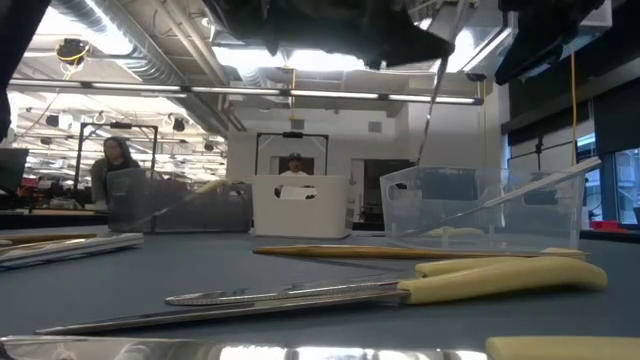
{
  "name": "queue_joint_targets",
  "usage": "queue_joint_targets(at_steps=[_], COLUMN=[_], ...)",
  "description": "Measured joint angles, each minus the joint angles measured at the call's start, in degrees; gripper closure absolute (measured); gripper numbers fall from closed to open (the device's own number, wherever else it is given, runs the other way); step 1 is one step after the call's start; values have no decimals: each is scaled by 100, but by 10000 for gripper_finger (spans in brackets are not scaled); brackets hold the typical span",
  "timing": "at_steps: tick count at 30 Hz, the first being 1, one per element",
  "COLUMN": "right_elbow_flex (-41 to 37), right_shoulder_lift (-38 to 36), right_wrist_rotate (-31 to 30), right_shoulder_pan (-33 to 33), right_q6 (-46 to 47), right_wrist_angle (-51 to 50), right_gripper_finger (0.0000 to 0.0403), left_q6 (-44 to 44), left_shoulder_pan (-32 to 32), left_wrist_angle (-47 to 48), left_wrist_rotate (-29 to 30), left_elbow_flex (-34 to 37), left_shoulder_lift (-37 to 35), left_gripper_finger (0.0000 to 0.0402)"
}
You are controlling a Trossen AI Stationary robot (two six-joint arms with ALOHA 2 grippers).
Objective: Sort silverware by color (type)
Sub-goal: Put the right green knife into the transparent bin
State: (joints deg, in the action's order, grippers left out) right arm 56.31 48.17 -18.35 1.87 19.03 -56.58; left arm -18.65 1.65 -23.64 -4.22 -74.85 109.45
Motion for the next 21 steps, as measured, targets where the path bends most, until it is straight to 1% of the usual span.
queue_joint_targets(at_steps=[10, 21], right_elbow_flex=[0, 0], right_shoulder_lift=[1, 1], right_wrist_rotate=[0, 0], right_shoulder_pan=[2, 2], right_q6=[0, 0], right_wrist_angle=[-4, -7], right_gripper_finger=[292, 292], left_q6=[0, -9], left_shoulder_pan=[0, 22], left_wrist_angle=[-16, -94], left_wrist_rotate=[16, 18], left_elbow_flex=[0, 0], left_shoulder_lift=[550, 634], left_gripper_finger=[367, 366])
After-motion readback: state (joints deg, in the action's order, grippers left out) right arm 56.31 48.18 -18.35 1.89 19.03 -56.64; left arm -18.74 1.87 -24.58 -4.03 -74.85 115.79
